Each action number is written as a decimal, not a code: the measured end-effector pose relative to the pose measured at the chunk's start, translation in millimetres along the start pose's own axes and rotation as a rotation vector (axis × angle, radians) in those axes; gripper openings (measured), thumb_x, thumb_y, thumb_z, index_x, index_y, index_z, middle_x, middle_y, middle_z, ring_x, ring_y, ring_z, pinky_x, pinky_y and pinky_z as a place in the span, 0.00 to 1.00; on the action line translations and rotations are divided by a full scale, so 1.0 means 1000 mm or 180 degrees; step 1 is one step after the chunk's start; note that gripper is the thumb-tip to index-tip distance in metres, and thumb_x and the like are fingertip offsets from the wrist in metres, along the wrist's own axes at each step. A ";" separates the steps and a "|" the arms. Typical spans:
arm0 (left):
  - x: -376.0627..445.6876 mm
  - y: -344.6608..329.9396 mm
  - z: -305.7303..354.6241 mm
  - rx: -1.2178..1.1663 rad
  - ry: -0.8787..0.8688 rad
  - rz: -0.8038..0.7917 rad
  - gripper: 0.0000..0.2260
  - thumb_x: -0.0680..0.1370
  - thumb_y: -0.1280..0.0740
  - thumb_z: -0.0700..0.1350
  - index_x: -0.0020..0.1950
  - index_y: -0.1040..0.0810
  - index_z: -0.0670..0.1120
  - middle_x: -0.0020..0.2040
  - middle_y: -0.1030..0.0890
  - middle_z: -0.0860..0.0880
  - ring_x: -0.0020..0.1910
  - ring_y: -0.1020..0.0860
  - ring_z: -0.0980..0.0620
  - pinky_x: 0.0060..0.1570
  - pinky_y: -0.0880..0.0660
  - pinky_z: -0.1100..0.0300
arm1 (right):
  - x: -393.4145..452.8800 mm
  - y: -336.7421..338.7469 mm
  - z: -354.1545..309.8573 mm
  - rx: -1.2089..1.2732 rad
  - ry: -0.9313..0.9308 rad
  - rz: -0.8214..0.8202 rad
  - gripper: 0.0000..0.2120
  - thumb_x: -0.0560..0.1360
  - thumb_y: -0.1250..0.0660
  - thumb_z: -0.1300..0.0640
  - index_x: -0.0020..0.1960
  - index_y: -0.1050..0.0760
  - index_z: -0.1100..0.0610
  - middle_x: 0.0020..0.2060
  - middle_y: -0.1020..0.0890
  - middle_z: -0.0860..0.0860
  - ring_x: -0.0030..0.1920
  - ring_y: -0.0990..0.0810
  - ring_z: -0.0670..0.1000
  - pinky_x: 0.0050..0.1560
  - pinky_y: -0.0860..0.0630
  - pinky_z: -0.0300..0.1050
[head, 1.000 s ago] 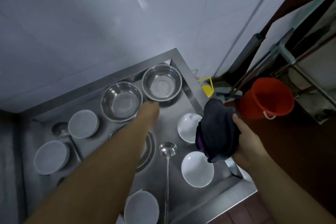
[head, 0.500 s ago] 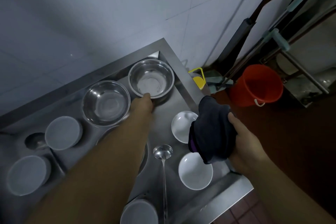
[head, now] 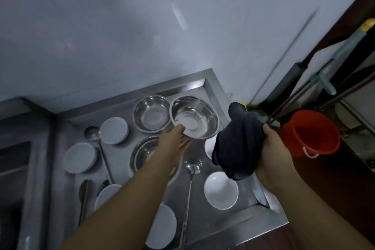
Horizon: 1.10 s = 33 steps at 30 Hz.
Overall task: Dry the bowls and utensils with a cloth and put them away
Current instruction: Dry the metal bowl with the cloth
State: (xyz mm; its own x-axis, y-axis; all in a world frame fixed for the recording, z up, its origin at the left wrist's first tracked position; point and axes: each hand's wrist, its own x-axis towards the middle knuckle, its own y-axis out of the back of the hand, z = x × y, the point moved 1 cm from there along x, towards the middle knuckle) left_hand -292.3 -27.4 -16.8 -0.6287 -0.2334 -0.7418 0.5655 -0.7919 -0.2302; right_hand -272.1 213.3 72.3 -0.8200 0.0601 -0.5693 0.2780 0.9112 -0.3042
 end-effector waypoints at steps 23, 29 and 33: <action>-0.286 0.060 0.004 0.0097 -0.1366 -0.1093 0.21 0.75 0.28 0.42 0.68 0.19 0.52 0.65 0.18 0.37 0.61 0.16 0.36 0.52 0.16 0.42 | -0.132 -0.113 -0.036 -0.4459 0.3626 -0.2567 0.12 0.82 0.41 0.53 0.64 0.26 0.51 0.67 0.24 0.50 0.66 0.28 0.55 0.69 0.33 0.49; -0.289 0.087 0.046 0.0004 -0.1987 -0.1034 0.21 0.76 0.31 0.36 0.68 0.21 0.51 0.60 0.15 0.39 0.58 0.14 0.38 0.51 0.16 0.45 | -0.151 -0.180 -0.029 -0.4729 0.3160 -0.1442 0.05 0.84 0.44 0.51 0.56 0.33 0.52 0.61 0.25 0.56 0.57 0.25 0.61 0.51 0.31 0.52; -0.286 0.115 0.062 0.0261 -0.2298 -0.0963 0.26 0.75 0.29 0.38 0.71 0.23 0.55 0.56 0.14 0.42 0.54 0.14 0.43 0.50 0.16 0.50 | -0.170 -0.210 -0.018 -0.5138 0.2604 -0.1312 0.12 0.85 0.46 0.57 0.58 0.27 0.62 0.56 0.22 0.61 0.53 0.21 0.63 0.49 0.26 0.54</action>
State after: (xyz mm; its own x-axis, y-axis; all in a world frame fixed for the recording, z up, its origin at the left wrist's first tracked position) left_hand -80.6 -86.3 207.8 -0.9562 -0.2875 -0.0552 0.2910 -0.9121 -0.2888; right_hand -199.9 19.1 247.0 -0.8476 -0.5289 -0.0432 -0.2614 0.3451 0.9014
